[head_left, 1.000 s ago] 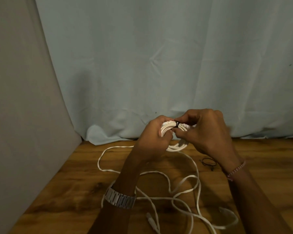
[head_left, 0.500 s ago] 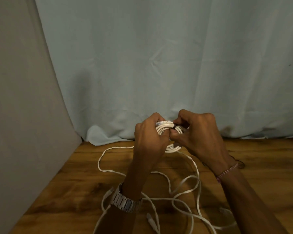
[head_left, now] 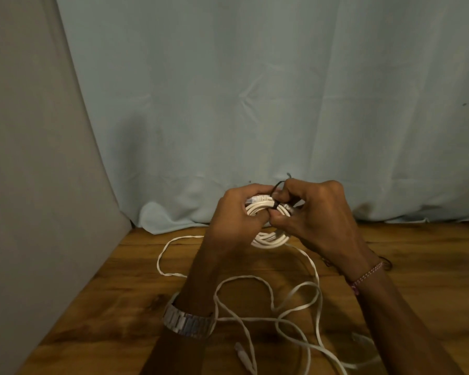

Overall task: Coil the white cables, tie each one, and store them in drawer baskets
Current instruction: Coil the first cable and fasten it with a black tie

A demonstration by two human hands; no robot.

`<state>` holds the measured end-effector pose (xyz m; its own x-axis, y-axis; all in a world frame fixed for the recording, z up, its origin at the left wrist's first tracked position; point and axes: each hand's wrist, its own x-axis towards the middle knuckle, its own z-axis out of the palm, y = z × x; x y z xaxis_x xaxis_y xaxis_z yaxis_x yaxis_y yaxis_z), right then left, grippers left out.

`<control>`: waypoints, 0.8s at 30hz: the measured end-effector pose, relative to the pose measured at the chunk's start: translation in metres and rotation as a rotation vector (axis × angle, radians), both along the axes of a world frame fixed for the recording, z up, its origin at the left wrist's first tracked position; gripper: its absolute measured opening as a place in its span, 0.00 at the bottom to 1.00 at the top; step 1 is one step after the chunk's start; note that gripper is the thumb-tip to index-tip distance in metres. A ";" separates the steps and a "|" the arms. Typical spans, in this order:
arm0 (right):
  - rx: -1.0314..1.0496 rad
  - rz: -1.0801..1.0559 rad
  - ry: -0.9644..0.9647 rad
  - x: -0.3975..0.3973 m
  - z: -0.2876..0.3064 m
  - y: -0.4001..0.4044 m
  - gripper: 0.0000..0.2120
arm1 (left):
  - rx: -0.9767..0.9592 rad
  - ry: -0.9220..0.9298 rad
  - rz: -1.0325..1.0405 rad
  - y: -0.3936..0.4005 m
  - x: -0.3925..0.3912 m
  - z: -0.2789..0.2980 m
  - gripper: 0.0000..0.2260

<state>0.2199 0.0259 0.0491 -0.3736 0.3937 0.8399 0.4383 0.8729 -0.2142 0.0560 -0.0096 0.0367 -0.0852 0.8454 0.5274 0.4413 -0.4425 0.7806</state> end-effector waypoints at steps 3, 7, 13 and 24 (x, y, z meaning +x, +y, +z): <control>-0.020 -0.007 0.004 0.002 0.000 0.003 0.11 | -0.109 -0.112 -0.161 -0.005 -0.007 0.006 0.17; -0.039 0.029 0.034 0.002 0.001 0.002 0.08 | -0.124 -0.281 -0.197 -0.008 -0.005 0.009 0.13; -0.029 -0.085 0.113 0.003 0.002 0.002 0.12 | -0.034 -0.394 -0.183 0.001 0.002 0.003 0.12; -0.384 0.086 0.045 0.019 0.015 -0.003 0.18 | -0.037 -0.444 -0.164 0.002 0.005 0.001 0.08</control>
